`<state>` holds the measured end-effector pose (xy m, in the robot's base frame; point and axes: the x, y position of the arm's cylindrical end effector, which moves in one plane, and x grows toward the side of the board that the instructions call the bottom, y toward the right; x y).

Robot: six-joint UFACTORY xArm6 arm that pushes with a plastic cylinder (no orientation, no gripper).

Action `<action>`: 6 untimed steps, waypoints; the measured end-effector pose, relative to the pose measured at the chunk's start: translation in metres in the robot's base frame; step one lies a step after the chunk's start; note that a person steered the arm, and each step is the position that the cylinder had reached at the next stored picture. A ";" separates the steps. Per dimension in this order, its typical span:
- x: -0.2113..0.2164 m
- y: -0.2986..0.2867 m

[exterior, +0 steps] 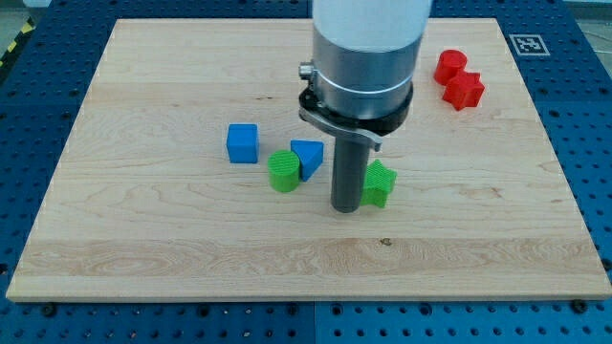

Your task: Drag the green star to the right

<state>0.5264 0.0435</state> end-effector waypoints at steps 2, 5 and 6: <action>-0.009 0.009; -0.039 0.037; -0.034 0.060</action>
